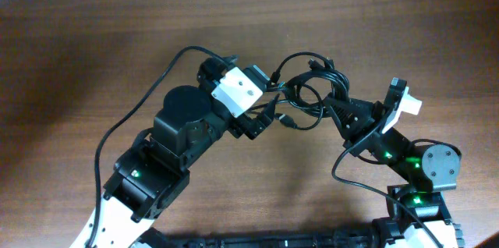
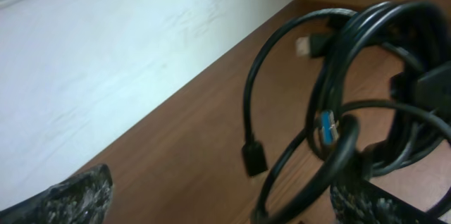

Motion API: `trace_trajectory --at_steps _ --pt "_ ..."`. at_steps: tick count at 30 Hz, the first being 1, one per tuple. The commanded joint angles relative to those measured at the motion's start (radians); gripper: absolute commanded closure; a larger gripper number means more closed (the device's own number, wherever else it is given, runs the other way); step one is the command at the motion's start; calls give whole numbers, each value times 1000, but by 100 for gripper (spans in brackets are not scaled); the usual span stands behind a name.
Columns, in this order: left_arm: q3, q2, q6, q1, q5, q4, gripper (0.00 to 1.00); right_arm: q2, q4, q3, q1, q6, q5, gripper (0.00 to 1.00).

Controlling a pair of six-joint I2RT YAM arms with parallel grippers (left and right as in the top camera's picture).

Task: Untangle cables

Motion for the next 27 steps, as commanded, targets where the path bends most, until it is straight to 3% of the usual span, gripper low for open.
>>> trace_trajectory --at_steps 1,2,3,5,7,12,19,23,27 --pt "8 20 19 -3 74 21 2 -6 16 11 -4 27 -26 96" --pt "8 24 19 -3 74 25 10 -6 16 11 -4 27 -27 96" --pt "8 26 19 -3 73 28 27 -6 16 11 -4 27 -27 96" --pt "8 27 19 -3 55 31 72 -6 16 11 -4 27 -27 96" --pt "8 27 5 -3 -24 30 99 -6 16 11 -4 27 -27 96" --pt "8 27 -37 -3 -303 6 100 -6 16 11 -4 27 -26 96" --pt "8 27 -42 -3 -446 3 100 -6 16 11 -4 27 -26 96" --pt "8 27 -111 -3 -727 13 100 -6 16 11 -4 27 -23 96" --pt "8 26 -112 -3 -881 36 100 -6 16 11 -4 27 -22 96"
